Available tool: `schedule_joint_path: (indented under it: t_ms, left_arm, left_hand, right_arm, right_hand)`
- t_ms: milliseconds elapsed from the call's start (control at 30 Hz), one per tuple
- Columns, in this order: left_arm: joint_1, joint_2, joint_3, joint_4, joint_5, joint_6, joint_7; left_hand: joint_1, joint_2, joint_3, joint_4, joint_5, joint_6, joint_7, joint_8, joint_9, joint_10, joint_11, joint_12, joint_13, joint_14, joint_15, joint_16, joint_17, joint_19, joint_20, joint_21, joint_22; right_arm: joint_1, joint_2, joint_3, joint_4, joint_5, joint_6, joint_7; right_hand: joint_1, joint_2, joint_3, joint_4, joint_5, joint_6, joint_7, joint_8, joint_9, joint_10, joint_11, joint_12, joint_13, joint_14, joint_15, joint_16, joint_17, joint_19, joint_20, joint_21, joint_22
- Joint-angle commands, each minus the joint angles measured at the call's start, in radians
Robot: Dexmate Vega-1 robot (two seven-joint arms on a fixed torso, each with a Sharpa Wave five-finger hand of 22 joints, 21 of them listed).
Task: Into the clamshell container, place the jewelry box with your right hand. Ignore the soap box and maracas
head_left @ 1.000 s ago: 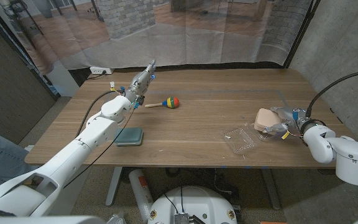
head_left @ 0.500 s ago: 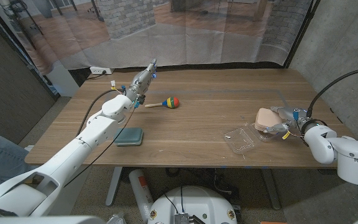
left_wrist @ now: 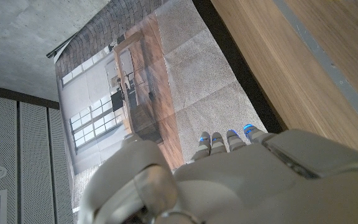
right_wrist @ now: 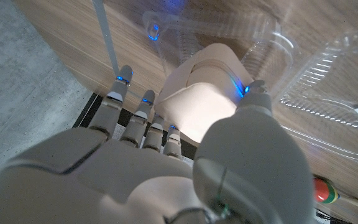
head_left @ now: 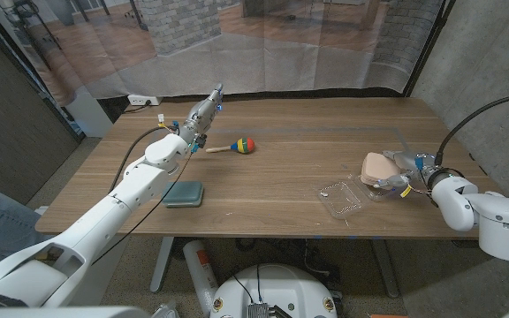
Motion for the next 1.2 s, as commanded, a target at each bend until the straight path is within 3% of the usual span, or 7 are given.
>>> schedule_joint_path:
  t_ms: [33, 300, 900, 1067, 1200]
  left_arm:
    - [-0.009, -0.009, 0.005, 0.022, -0.002, -0.008, -0.008]
    - [-0.027, -0.021, 0.011, 0.050, 0.000, -0.015, -0.021]
    - [-0.054, -0.035, 0.018, 0.091, 0.000, -0.015, -0.033]
    - [-0.056, -0.036, 0.018, 0.092, 0.001, -0.012, -0.030]
    - [-0.057, -0.037, 0.018, 0.092, 0.003, -0.014, -0.027]
  left_hand:
    - [0.014, 0.001, -0.006, 0.001, -0.004, -0.004, -0.006, 0.003, 0.003, 0.002, 0.003, -0.002, 0.003, -0.006, 0.000, -0.003, 0.003, -0.054, 0.003, -0.002, 0.003]
    - [0.016, 0.003, -0.006, 0.000, -0.005, -0.003, -0.005, 0.003, 0.003, 0.002, 0.002, -0.001, 0.003, -0.006, 0.001, -0.003, 0.003, -0.054, 0.003, -0.002, 0.003]
    - [0.021, 0.006, -0.007, -0.001, -0.007, -0.002, -0.005, 0.004, 0.003, 0.002, 0.003, -0.001, 0.003, -0.007, 0.002, -0.003, 0.003, -0.055, 0.004, -0.002, 0.003]
    - [0.023, 0.007, -0.007, -0.002, -0.007, -0.001, -0.005, 0.004, 0.003, 0.002, 0.003, -0.001, 0.003, -0.007, 0.001, -0.004, 0.003, -0.055, 0.004, -0.002, 0.003]
    - [0.025, 0.009, -0.007, -0.002, -0.008, 0.001, -0.006, 0.005, 0.003, 0.004, -0.008, -0.001, 0.003, -0.005, -0.009, -0.003, 0.003, -0.052, 0.003, -0.001, 0.003]
  right_arm:
    - [0.051, -0.005, -0.035, -0.013, -0.031, -0.014, 0.074]
    - [0.073, -0.003, -0.041, -0.022, -0.037, -0.035, 0.105]
    - [0.096, 0.008, -0.046, -0.018, -0.040, -0.044, 0.115]
    - [0.076, -0.005, -0.015, -0.027, -0.014, -0.051, 0.093]
    - [0.018, -0.005, 0.054, -0.029, -0.011, -0.050, 0.088]
  right_hand:
    - [-0.043, -0.017, -0.027, 0.010, 0.018, -0.024, 0.005, -0.006, -0.001, -0.018, 0.009, -0.013, -0.014, -0.006, 0.012, -0.002, 0.001, -0.006, 0.009, -0.003, 0.002]
    - [-0.106, -0.048, -0.077, 0.033, 0.043, -0.110, 0.035, -0.014, -0.006, -0.072, 0.034, -0.043, -0.044, -0.043, 0.042, -0.008, 0.001, -0.018, 0.009, -0.005, 0.002]
    - [-0.138, -0.053, -0.101, 0.048, 0.055, -0.123, 0.043, -0.004, -0.008, -0.090, 0.037, -0.050, -0.060, -0.075, 0.060, -0.010, 0.001, -0.027, 0.009, -0.007, 0.001]
    - [-0.147, -0.051, -0.106, 0.052, 0.059, -0.111, 0.043, 0.002, -0.008, -0.080, 0.037, -0.046, -0.063, -0.075, 0.059, -0.008, 0.001, -0.028, 0.009, -0.006, 0.001]
    - [-0.152, -0.050, -0.110, 0.055, 0.061, -0.107, 0.044, 0.004, -0.008, -0.073, 0.037, -0.043, -0.065, -0.076, 0.059, -0.007, 0.001, -0.027, 0.009, -0.006, 0.001]
